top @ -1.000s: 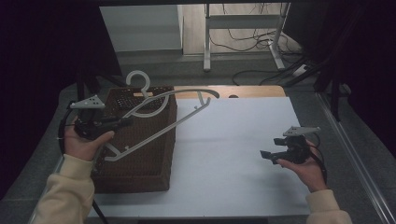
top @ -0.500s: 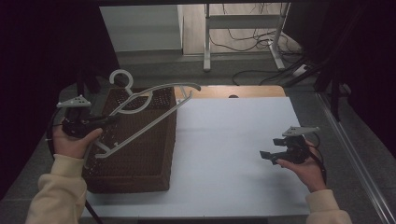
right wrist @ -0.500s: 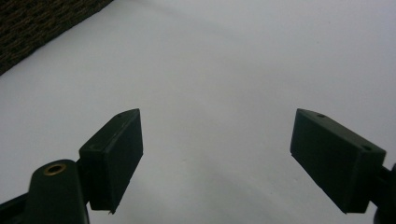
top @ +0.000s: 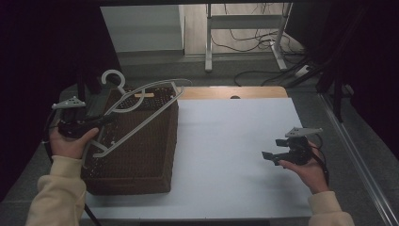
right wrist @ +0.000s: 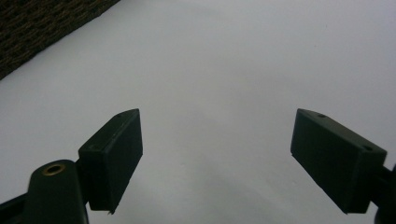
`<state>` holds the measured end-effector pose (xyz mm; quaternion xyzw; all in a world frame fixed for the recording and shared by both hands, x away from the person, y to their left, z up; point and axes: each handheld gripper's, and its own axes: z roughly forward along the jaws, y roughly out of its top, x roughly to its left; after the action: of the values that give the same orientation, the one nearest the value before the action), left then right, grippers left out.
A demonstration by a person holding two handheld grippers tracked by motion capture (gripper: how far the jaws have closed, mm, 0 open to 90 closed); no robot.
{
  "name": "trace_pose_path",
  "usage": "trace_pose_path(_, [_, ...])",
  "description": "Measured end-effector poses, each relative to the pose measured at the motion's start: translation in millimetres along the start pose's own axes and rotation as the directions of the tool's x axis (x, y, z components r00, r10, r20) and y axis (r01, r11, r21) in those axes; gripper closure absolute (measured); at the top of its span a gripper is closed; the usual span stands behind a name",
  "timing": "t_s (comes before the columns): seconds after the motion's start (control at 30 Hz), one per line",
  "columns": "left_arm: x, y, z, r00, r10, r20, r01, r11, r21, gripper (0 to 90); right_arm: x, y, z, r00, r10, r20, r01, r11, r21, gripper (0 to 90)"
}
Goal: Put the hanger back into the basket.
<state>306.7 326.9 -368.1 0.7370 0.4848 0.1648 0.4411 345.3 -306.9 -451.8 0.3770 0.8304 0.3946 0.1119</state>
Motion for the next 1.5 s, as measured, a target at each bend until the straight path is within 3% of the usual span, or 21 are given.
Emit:
trace_pose_path(0.17, [9.1, -4.4, -1.0, 0.9991, -0.032, -0.030, 0.031, 0.9991, -0.030, 81.6, -0.2, -1.6, 0.0, 1.0000, -0.006, 0.001, 0.006, 1.0000, 0.004, 17.0])
trace_pose_path(0.8, [22.5, -29.8, -6.6, 0.9939, -0.076, -0.080, 0.074, 0.9969, -0.026, 81.5, 1.2, -0.7, -1.8, 0.9999, -0.007, 0.014, 0.007, 1.0000, 0.003, 17.1])
trace_pose_path(1.5, [33.9, -45.4, 13.7, 0.9888, -0.108, -0.104, 0.109, 0.9939, 0.011, 81.3, 1.3, 0.1, 0.6, 0.9999, -0.015, 0.008, 0.015, 0.9998, 0.012, 17.0])
